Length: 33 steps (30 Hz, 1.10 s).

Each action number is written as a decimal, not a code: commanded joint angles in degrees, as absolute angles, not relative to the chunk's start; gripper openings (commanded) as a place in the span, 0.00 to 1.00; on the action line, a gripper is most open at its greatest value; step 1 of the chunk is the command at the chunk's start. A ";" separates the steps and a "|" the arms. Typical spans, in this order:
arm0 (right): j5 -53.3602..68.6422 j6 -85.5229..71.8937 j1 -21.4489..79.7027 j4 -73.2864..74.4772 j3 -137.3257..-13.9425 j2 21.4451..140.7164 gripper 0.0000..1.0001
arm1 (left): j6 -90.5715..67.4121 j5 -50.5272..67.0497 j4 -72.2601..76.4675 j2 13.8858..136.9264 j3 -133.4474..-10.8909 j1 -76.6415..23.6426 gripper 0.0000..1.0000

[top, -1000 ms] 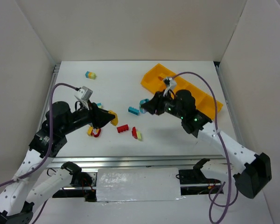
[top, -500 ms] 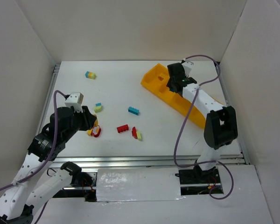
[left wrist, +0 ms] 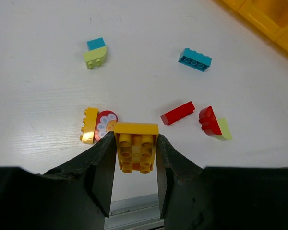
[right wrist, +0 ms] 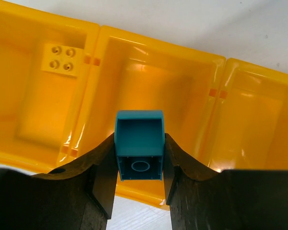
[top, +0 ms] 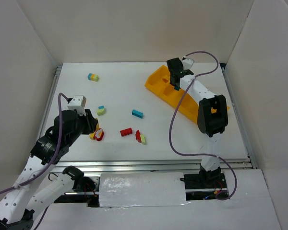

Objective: Sort the legos into containers by color

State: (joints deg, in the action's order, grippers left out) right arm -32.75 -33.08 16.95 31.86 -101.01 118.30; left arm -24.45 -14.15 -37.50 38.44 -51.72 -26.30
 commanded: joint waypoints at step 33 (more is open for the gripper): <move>39.55 -38.48 42.80 -34.70 -35.51 51.33 1.00 | -50.42 44.64 9.47 42.36 -47.20 -26.90 0.00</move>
